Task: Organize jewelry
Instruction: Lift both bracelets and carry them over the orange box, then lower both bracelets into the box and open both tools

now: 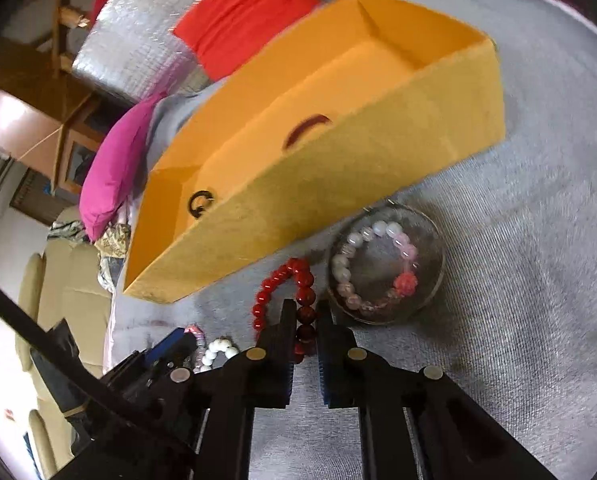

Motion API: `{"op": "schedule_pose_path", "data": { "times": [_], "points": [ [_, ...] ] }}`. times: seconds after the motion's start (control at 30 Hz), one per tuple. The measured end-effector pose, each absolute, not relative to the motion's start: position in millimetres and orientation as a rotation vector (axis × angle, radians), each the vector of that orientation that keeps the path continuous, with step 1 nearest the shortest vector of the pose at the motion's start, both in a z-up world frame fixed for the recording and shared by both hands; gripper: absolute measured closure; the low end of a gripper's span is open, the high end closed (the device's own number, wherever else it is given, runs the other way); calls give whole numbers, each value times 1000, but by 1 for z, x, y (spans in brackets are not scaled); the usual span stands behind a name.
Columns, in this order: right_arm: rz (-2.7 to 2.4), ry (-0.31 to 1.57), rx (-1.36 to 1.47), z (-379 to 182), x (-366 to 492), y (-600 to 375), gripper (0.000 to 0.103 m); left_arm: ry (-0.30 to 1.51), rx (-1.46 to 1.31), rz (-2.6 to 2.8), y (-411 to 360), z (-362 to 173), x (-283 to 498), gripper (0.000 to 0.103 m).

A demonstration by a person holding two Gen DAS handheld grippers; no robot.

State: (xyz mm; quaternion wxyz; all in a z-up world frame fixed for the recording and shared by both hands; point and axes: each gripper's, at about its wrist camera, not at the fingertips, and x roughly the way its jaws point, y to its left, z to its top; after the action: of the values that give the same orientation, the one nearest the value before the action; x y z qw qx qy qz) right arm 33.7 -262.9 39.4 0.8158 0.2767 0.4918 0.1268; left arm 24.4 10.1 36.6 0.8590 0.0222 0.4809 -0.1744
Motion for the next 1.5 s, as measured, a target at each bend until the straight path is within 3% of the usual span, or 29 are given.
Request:
{"op": "schedule_pose_path", "data": {
  "times": [0.87,1.2,1.5],
  "points": [
    [533,780,593,105,-2,-262,93,741,-118,-410,59,122,-4,96],
    [554,683,612,144,34,-254,93,641,-77,-425,13,179,38,96],
    [468,848,663,95,109,-234,92,802,-136,-341,6,122,108,96]
  ]
}}
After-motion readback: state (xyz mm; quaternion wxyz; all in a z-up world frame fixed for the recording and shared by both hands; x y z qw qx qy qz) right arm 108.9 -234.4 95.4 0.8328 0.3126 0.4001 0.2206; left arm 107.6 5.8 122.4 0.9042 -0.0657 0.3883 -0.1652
